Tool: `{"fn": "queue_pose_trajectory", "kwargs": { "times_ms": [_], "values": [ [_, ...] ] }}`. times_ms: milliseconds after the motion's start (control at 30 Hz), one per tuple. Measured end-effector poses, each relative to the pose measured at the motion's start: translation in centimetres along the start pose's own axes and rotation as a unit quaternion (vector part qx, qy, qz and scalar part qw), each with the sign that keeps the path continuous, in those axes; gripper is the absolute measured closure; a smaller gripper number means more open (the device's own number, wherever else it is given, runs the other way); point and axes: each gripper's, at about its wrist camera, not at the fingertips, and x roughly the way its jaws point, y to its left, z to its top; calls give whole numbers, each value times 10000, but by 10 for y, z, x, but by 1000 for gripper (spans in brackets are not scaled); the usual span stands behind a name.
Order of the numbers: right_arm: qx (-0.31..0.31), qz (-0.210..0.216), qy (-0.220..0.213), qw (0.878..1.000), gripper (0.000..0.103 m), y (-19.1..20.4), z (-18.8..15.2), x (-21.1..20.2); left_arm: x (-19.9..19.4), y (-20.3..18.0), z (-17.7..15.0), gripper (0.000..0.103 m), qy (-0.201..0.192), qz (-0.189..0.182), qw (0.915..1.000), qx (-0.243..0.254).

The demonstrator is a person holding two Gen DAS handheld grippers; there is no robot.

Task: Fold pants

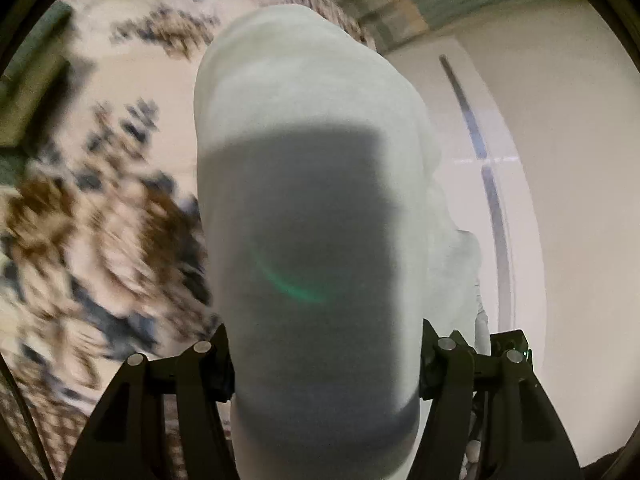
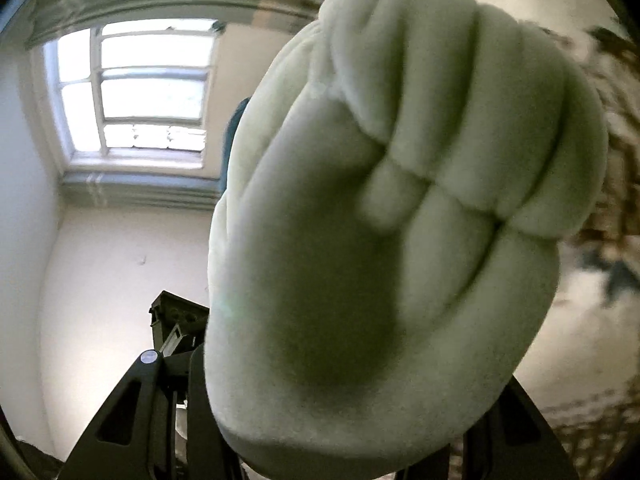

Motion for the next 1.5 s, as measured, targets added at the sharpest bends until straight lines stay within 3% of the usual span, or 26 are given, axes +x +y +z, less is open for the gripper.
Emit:
{"fn": "queue_pose_trajectory", "kwargs": {
  "times_ms": [133,300,467,633,800,1000,1100,1167,1333,1400,1433,1500],
  "values": [
    [-287,157,41,9995,55,69,-18,55,-72,40,51,42,-272,-23,9996,-63],
    [-396,322,10,9987,55,157,-75,186,-175,115,117,42,-454,112,9989,21],
    [-289,540,0,9981,55,217,-121,327,-248,192,184,42,-578,328,9978,42],
    [-214,679,73,9974,55,241,-154,451,-278,266,239,42,-583,417,9974,-70],
    [-172,462,271,9984,55,234,-172,552,-272,347,268,42,-403,452,9975,-352],
    [-70,-77,579,9983,55,194,-205,603,-244,423,259,39,-117,409,9965,-716],
    [-135,-259,647,9975,55,186,-210,614,-245,424,251,33,-126,375,9967,-711],
    [-79,-369,712,9967,49,181,-214,617,-248,417,250,30,-106,485,9963,-706],
    [-118,-872,1206,9888,18,189,-221,615,-263,379,239,25,-229,1299,9902,-465],
    [-352,-1177,1265,9843,14,200,-228,605,-271,364,232,20,-441,1685,9844,-248],
    [-467,-1333,1288,9816,12,218,-212,619,-277,353,227,19,-567,1874,9805,-182],
    [-874,-1804,1241,9718,12,236,-206,602,-286,339,218,2,-755,2102,9747,-68]
  ]
}}
